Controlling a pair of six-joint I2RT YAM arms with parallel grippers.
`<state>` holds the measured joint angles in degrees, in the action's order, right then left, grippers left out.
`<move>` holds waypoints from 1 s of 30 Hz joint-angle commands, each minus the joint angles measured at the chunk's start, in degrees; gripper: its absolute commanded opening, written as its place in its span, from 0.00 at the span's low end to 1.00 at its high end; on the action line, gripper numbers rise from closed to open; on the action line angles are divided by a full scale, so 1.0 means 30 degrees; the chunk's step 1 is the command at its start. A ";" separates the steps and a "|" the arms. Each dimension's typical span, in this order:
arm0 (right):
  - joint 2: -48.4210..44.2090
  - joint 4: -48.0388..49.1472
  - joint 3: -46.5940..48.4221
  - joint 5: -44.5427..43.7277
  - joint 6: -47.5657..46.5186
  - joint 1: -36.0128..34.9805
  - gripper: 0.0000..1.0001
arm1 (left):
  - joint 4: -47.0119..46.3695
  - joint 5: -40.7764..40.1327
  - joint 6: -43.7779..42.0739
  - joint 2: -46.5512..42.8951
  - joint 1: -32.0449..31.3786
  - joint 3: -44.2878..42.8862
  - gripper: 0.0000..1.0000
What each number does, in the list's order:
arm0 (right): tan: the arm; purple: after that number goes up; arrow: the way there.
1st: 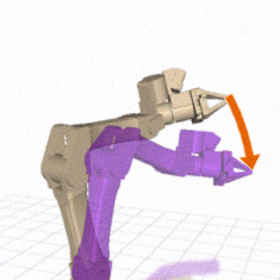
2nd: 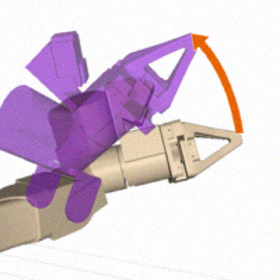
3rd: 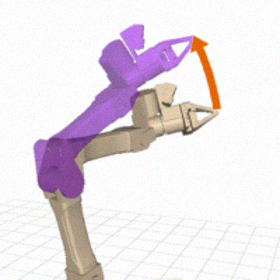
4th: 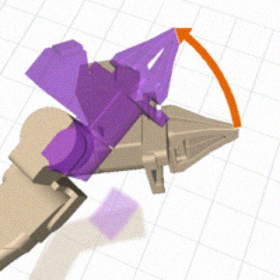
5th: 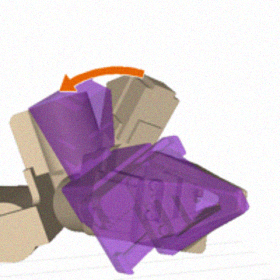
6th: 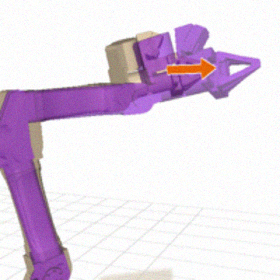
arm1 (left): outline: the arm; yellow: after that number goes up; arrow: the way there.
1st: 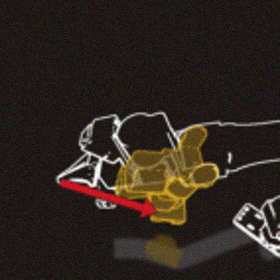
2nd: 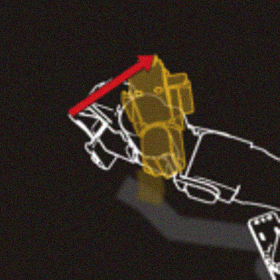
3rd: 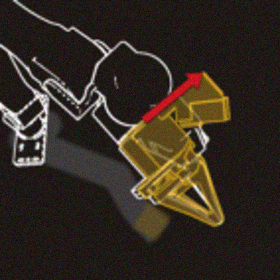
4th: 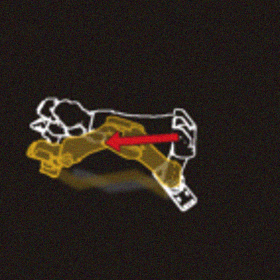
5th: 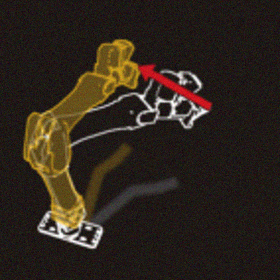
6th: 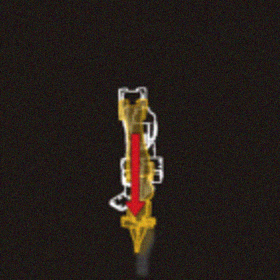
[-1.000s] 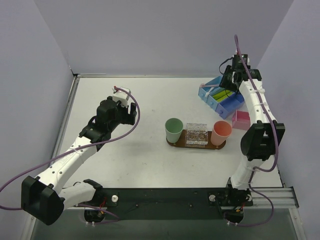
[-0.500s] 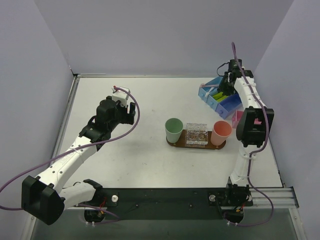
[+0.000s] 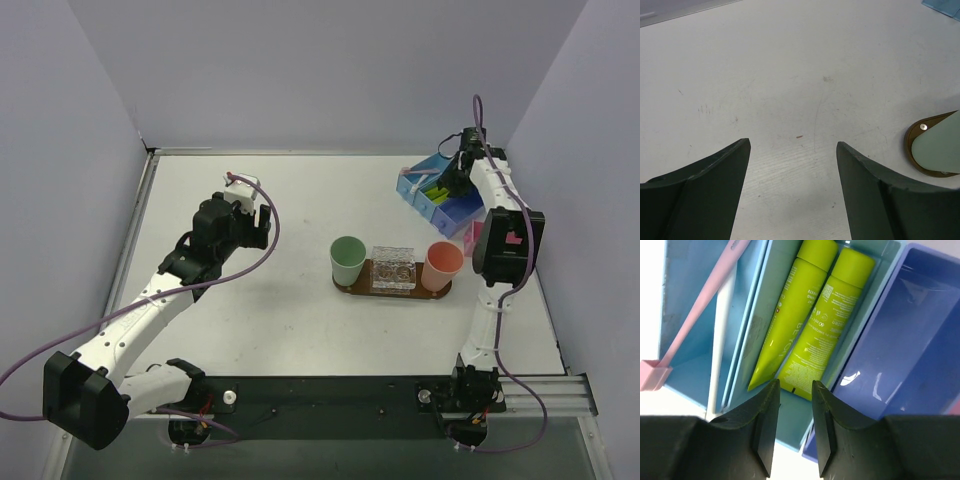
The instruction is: Prepare toiletry sets of a toothbrush and toothpaste on the tray
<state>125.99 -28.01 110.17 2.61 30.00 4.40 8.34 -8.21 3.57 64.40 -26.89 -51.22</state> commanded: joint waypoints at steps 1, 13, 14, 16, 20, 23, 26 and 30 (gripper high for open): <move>0.0773 0.0518 0.0571 0.0067 0.1308 -0.0150 0.28 | -0.0846 -0.0077 -0.0224 -0.0228 0.0088 -0.0211 0.80; 0.2210 0.0607 0.1128 -0.0314 0.1807 -0.0384 0.31 | -0.0846 -0.0077 -0.0224 -0.0198 0.0088 -0.0211 0.80; 0.2269 0.0606 0.1099 -0.0459 0.1807 -0.0442 0.31 | -0.0846 -0.0106 -0.0224 -0.0198 0.0117 -0.0211 0.80; 0.2357 0.0606 0.1070 -0.0665 0.1836 -0.0472 0.31 | -0.0846 -0.0106 -0.0224 -0.0198 0.0088 -0.0182 0.80; 0.2679 0.0489 0.1128 -0.0812 0.1807 -0.0472 0.31 | -0.0846 -0.0077 -0.0224 -0.0168 0.0088 -0.0211 0.80; 0.3001 0.0227 0.1245 -0.0812 0.1924 -0.0472 0.29 | -0.0846 -0.0135 -0.0254 -0.0198 0.0117 -0.0211 0.80; 0.3177 0.0109 0.1450 -0.0812 0.2012 -0.0530 0.24 | -0.0846 -0.0135 -0.0254 -0.0285 0.0117 -0.0211 0.80; 0.3178 0.0137 0.1422 -0.0725 0.2070 -0.0531 0.11 | -0.0846 -0.0135 -0.0283 -0.0344 0.0088 -0.0182 0.80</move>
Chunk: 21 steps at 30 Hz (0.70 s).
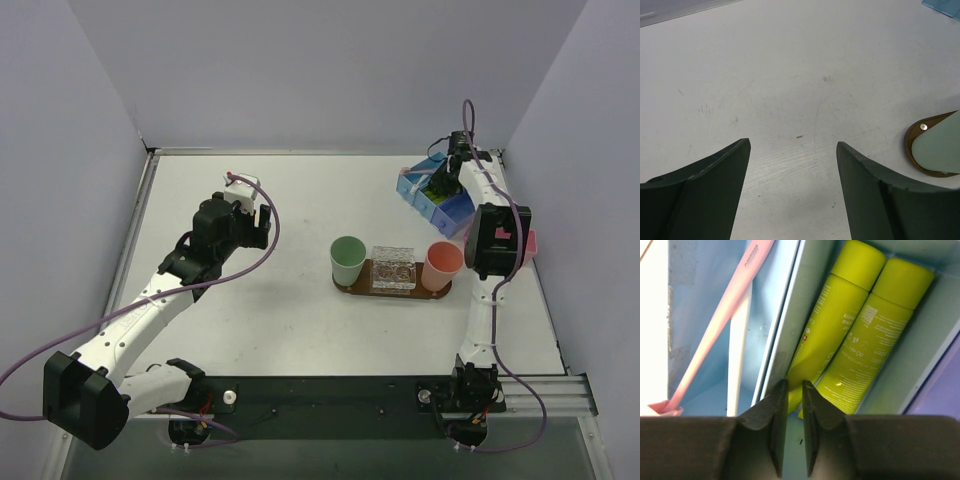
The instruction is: Prepare toiletry sets of a toothbrush and toothpaste on the tray
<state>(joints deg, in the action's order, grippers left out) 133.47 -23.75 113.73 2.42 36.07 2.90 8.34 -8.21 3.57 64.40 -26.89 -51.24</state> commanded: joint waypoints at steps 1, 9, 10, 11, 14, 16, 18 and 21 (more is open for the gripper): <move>0.0686 -0.1283 0.0234 -0.0398 0.0190 -0.0028 0.07 | -0.0846 -0.0135 -0.0254 -0.0373 0.0088 -0.0175 0.80; -0.1242 -0.0670 -0.0176 0.0425 0.0923 0.0060 0.00 | -0.0904 -0.0135 -0.0254 -0.0403 0.0088 -0.0146 0.80; -0.1509 -0.0436 -0.0234 0.0483 0.0953 0.0089 0.00 | -0.0875 -0.0135 -0.0254 -0.0374 0.0088 -0.0145 0.80; -0.1975 -0.0289 -0.0235 0.0513 0.1012 0.0147 0.00 | -0.0904 -0.0135 -0.0254 -0.0402 0.0088 -0.0145 0.80; -0.2681 -0.0054 -0.0322 0.0397 0.0925 0.0119 0.00 | -0.0875 -0.0135 -0.0254 -0.0403 0.0088 -0.0175 0.80; -0.3267 0.0151 -0.0527 0.0309 0.0895 0.0119 0.00 | -0.0904 -0.0135 -0.0254 -0.0432 0.0088 -0.0174 0.80; -0.3503 0.0211 -0.0616 -0.0042 0.0633 0.0090 0.00 | -0.0933 -0.0135 -0.0283 -0.0491 0.0117 -0.0204 0.80; -0.3329 0.0152 -0.0821 -0.0336 0.0485 0.0089 0.00 | -0.0934 -0.0018 -0.0195 -0.0578 0.0117 -0.0204 0.80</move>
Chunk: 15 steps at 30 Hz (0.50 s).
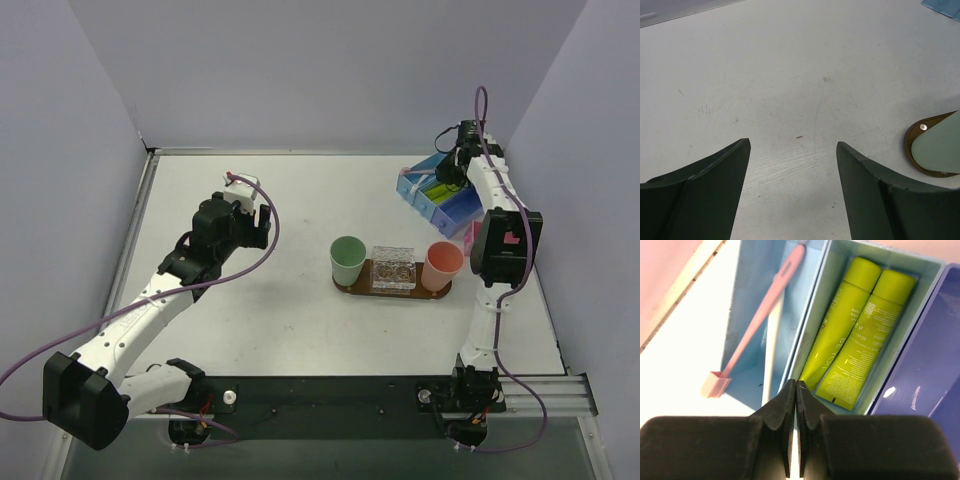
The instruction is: Prepare toiletry sets of a toothbrush and toothpaste on the tray
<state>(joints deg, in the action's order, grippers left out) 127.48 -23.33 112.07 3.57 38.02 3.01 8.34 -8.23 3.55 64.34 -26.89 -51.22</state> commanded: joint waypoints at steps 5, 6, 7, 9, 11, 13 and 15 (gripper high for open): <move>-0.0455 -0.0513 -0.0210 -0.1133 -0.0602 -0.0093 0.00 | -0.0963 0.0048 -0.0159 -0.0645 0.0117 -0.0182 0.80; -0.0279 -0.0630 -0.0093 -0.1133 -0.0661 -0.0123 0.01 | -0.0992 0.0048 -0.0159 -0.0674 0.0117 -0.0182 0.80; -0.0045 -0.0950 0.0053 -0.1133 -0.0778 -0.0123 0.03 | -0.0992 0.0077 -0.0159 -0.0674 0.0117 -0.0211 0.80; 0.0629 -0.1360 0.0581 -0.1133 -0.0954 -0.0181 0.07 | -0.0963 0.0194 -0.0129 -0.0615 0.0117 -0.0211 0.80; 0.1126 -0.1568 0.0874 -0.1133 -0.1246 -0.0269 0.10 | -0.0992 0.0195 -0.0129 -0.0586 0.0117 -0.0211 0.80; 0.1363 -0.1831 0.1138 -0.1133 -0.1451 -0.0357 0.13 | -0.0992 0.0049 -0.0129 -0.0440 0.0117 -0.0182 0.80; 0.1481 -0.1948 0.1110 -0.1626 -0.1686 -0.0445 0.18 | -0.0992 -0.0039 -0.0159 -0.0236 0.0117 -0.0153 0.80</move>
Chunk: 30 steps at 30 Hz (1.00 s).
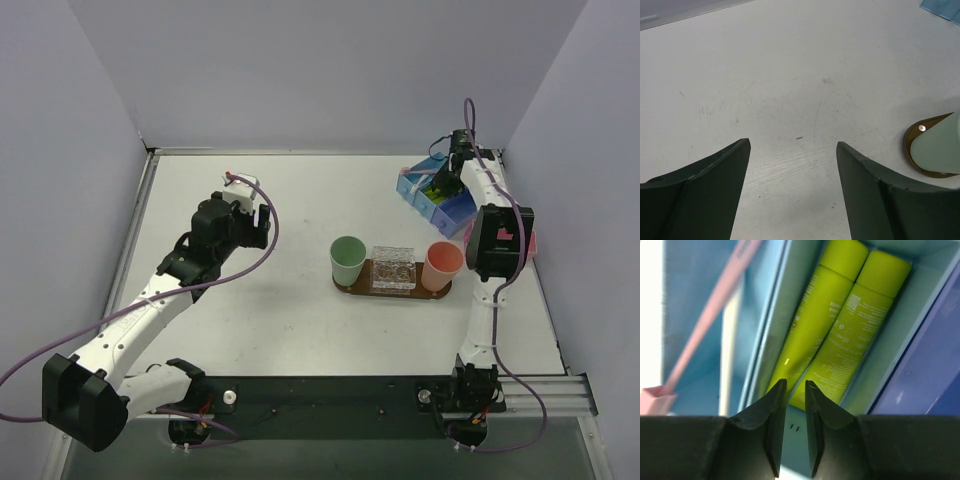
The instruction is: Prepare toiletry sets of a toothbrush and toothpaste on the tray
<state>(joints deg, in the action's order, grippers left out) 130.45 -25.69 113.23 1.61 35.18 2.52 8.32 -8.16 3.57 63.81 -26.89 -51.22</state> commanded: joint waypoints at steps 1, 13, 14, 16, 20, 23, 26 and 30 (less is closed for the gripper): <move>0.0519 -0.1191 0.0724 -0.1091 -0.0885 -0.0256 0.20 | -0.0985 -0.0178 -0.0195 -0.0002 0.0117 -0.0153 0.80; 0.1310 -0.1279 0.0752 -0.2028 -0.0685 -0.0197 0.39 | -0.4996 -0.0149 0.2582 0.1550 0.1639 0.0522 0.80; 0.1485 -0.1308 0.0753 -0.2088 -0.0333 -0.0139 0.39 | -0.5289 -0.0237 0.3690 0.1726 0.1873 0.0405 0.80; 0.1545 -0.1280 0.0578 -0.1216 0.1125 0.0182 0.38 | -0.5379 -0.0645 0.4402 0.2370 0.1963 -0.0004 0.80; 0.1633 -0.1250 -0.0094 -0.0711 0.2888 0.0214 0.33 | -0.3630 -0.0766 0.5166 0.3279 0.2051 -0.1058 0.80; 0.1167 -0.1309 -0.0972 -0.0682 0.4351 0.0213 0.31 | -0.1178 -0.0647 0.4758 0.3280 0.2051 -0.1934 0.80; 0.0843 -0.1543 -0.1940 -0.0711 0.5612 0.0242 0.31 | 0.1697 -0.0794 0.4756 0.3281 0.2226 -0.3252 0.80; 0.1075 -0.2595 -0.1856 -0.1208 0.6435 0.0213 0.31 | 0.3700 -0.0999 0.4785 0.3193 0.2490 -0.4194 0.80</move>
<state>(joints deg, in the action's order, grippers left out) 132.14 -24.08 110.45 -0.23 50.17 2.98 11.40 -9.98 17.23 74.28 -20.34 -59.18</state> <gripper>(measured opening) 0.306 0.800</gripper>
